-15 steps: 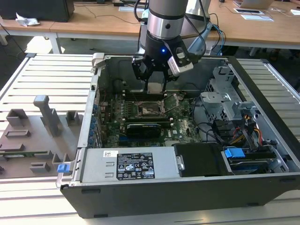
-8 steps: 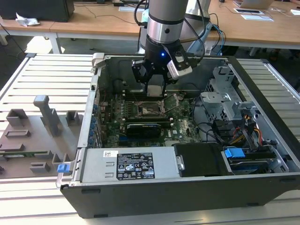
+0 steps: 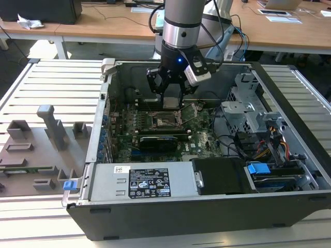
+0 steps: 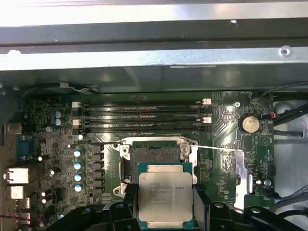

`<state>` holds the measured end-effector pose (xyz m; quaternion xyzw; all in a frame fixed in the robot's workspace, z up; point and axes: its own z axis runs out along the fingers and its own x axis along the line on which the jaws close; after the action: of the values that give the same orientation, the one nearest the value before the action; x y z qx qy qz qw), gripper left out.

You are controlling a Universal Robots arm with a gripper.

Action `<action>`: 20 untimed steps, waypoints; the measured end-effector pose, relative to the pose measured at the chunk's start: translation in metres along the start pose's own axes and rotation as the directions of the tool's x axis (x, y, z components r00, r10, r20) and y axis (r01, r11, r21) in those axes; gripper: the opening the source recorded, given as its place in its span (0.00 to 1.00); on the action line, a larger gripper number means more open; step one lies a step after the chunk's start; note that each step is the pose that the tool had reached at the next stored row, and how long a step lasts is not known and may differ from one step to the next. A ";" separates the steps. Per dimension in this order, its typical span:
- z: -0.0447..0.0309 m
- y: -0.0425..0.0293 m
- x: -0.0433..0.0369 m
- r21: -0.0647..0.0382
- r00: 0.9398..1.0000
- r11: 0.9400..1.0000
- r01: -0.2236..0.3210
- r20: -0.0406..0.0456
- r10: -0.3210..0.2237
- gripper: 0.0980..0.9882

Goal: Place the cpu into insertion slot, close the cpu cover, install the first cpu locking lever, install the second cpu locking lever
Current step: 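Place the cpu into insertion slot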

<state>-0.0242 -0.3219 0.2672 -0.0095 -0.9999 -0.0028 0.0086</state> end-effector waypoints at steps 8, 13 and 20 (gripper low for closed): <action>0.0003 0.0000 0.0000 0.000 1.000 1.000 -0.016 0.000 0.016 0.50; 0.0004 0.0000 0.0000 -0.001 0.995 0.995 -0.099 0.000 0.099 0.50; 0.0008 0.0000 0.0000 -0.002 0.971 0.971 -0.239 0.001 0.239 0.50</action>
<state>-0.0242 -0.3219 0.2664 -0.1300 -0.9915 -0.0025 0.0081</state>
